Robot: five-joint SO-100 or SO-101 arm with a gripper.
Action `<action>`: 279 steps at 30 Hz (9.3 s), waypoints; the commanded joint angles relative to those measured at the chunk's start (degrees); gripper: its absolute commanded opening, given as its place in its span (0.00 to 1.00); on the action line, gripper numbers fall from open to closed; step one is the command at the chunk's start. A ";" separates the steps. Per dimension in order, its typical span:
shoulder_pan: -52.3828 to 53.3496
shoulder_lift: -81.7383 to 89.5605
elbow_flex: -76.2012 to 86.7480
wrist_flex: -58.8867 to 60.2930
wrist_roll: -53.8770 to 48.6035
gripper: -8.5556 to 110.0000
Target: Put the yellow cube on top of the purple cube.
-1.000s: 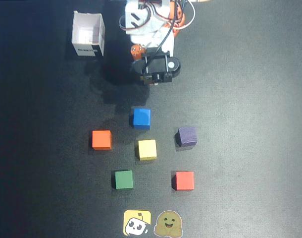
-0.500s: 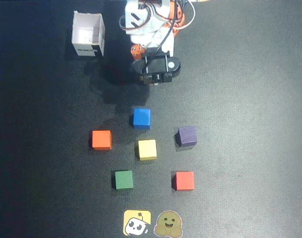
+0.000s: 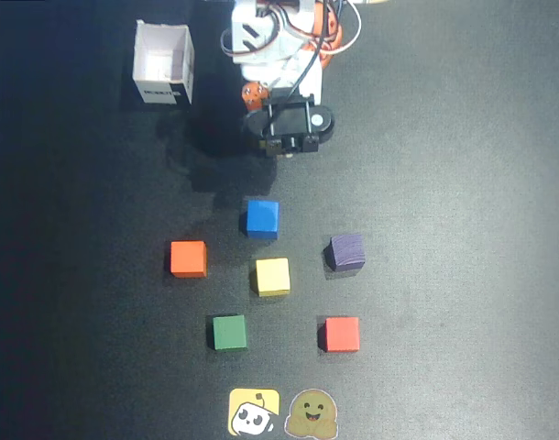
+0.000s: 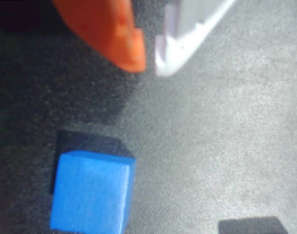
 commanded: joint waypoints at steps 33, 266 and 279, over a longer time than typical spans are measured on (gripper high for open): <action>-0.35 0.62 -0.26 0.09 -1.32 0.08; -22.06 -68.55 -32.52 -28.65 12.04 0.28; -22.76 -62.93 -32.70 -25.14 14.33 0.28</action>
